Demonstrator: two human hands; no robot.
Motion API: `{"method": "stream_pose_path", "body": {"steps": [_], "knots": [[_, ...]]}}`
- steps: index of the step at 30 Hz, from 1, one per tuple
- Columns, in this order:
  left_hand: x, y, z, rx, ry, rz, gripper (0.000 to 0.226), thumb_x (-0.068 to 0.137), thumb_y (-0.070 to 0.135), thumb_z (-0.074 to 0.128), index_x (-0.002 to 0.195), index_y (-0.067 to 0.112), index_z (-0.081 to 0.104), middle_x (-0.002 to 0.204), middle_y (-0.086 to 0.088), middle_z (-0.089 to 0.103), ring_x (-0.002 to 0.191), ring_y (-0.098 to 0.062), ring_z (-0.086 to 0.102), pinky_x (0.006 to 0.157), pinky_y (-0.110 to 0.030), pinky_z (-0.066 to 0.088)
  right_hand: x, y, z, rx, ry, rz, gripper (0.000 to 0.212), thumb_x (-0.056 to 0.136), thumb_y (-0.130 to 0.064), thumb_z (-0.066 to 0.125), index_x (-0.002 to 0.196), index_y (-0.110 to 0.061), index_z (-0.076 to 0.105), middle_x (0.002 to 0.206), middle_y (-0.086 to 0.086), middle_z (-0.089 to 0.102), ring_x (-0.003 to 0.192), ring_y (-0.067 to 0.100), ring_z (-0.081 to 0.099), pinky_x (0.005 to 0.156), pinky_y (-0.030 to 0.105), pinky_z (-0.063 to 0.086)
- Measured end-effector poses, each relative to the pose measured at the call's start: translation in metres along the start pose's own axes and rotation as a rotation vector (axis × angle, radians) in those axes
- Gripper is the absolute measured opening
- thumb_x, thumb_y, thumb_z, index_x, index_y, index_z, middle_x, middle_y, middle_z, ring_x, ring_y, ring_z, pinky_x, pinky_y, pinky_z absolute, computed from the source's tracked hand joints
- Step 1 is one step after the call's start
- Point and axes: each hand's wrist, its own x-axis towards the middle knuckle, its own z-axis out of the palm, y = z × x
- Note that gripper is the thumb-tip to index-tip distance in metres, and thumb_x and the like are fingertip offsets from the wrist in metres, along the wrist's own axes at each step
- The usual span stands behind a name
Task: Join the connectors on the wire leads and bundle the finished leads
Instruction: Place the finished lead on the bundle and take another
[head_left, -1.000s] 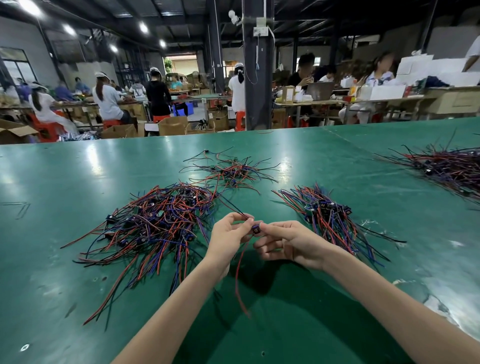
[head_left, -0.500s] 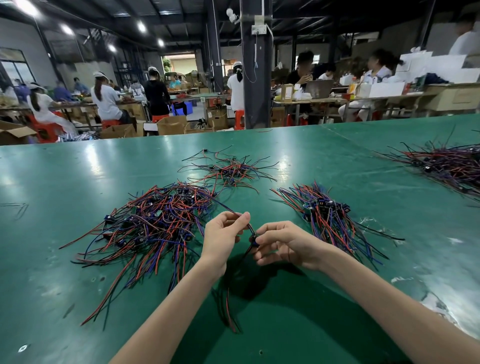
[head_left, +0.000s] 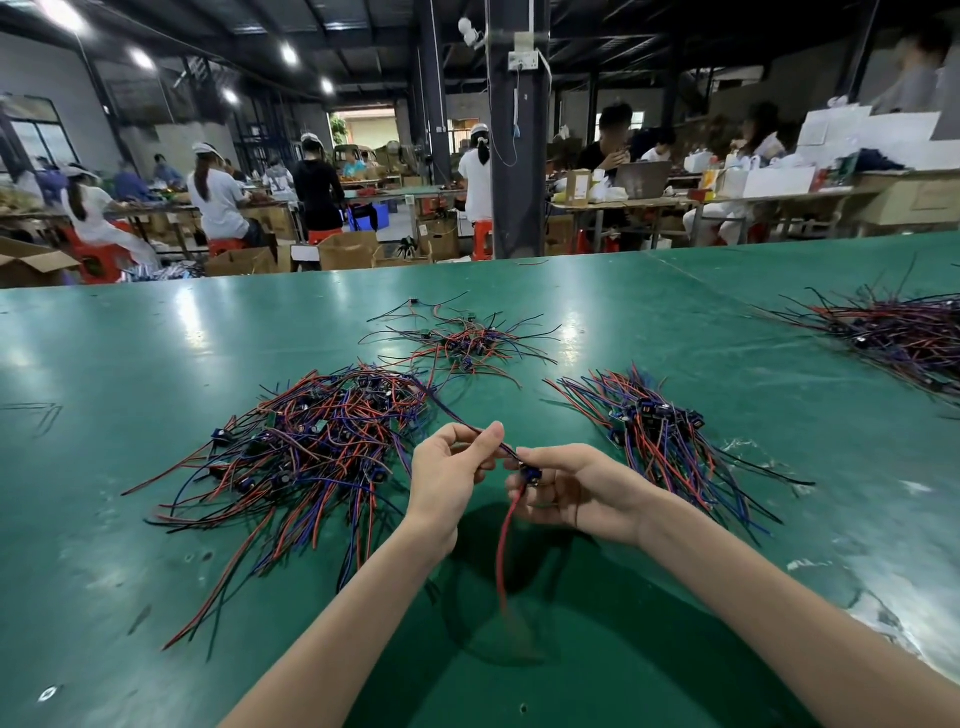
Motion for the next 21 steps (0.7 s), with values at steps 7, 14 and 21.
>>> {"method": "stream_pose_path", "body": {"steps": [7, 14, 21], "knots": [[-0.0025, 0.0002, 0.0020, 0.017, -0.014, -0.019, 0.023, 0.085, 0.023, 0.069, 0.071, 0.013, 0.055, 0.067, -0.007, 0.069, 0.059, -0.011, 0.052, 0.057, -0.019, 0.041, 0.0003, -0.0029, -0.0004, 0.013, 0.055, 0.043, 0.015, 0.090, -0.015, 0.059, 0.084, -0.003, 0.067, 0.059, 0.007, 0.057, 0.049, 0.012, 0.057, 0.058, 0.029, 0.058], [-0.0042, 0.0020, 0.0017, 0.045, -0.028, -0.046, 0.027, 0.089, 0.026, 0.065, 0.067, 0.012, 0.055, 0.056, 0.003, 0.066, 0.049, -0.005, 0.049, 0.049, -0.013, 0.040, -0.0023, -0.0018, 0.0020, -0.150, 0.062, 0.024, 0.017, 0.091, -0.019, 0.058, 0.079, -0.007, 0.063, 0.059, 0.003, 0.059, 0.048, 0.010, 0.056, 0.054, 0.026, 0.055], [-0.0039, 0.0011, 0.0003, 0.072, -0.038, -0.072, 0.034, 0.086, 0.016, 0.067, 0.058, 0.012, 0.049, 0.048, 0.005, 0.059, 0.043, -0.005, 0.046, 0.045, -0.012, 0.037, -0.0055, 0.0012, 0.0053, -0.391, 0.068, -0.131, 0.014, 0.089, -0.010, 0.058, 0.075, -0.007, 0.058, 0.060, 0.007, 0.058, 0.047, 0.010, 0.053, 0.046, 0.024, 0.050]]}}
